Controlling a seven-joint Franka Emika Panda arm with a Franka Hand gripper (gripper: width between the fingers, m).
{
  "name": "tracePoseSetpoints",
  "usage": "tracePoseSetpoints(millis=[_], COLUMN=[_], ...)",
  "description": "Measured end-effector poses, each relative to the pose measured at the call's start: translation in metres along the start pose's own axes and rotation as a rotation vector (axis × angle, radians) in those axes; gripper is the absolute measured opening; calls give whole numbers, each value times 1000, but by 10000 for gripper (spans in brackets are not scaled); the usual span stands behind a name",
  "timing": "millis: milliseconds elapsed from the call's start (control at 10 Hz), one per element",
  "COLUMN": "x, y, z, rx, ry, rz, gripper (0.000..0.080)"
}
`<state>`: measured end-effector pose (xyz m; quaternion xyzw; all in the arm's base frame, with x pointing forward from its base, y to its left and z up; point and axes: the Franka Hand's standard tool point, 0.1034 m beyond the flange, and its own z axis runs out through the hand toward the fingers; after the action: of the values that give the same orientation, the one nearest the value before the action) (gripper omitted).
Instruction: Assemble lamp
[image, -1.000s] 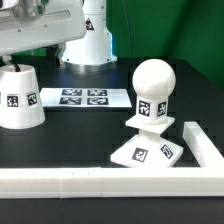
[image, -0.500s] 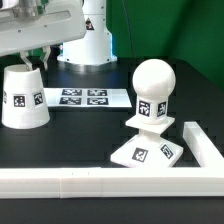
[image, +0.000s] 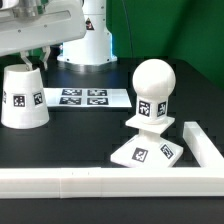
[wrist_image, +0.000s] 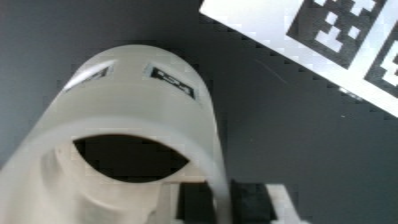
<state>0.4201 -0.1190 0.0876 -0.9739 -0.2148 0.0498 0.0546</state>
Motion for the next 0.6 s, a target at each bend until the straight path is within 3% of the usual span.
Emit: tracePoseSetpoints(millis=[100,300,400,600], x=[3,33,56,95], y=[-4,-31,-43,-53], z=[0,-10,-26,-65], rx=[6,42,59,77], ry=[-3,-17,-30,-39], rz=[21,66,98,159], gripper=[42,42,42,42])
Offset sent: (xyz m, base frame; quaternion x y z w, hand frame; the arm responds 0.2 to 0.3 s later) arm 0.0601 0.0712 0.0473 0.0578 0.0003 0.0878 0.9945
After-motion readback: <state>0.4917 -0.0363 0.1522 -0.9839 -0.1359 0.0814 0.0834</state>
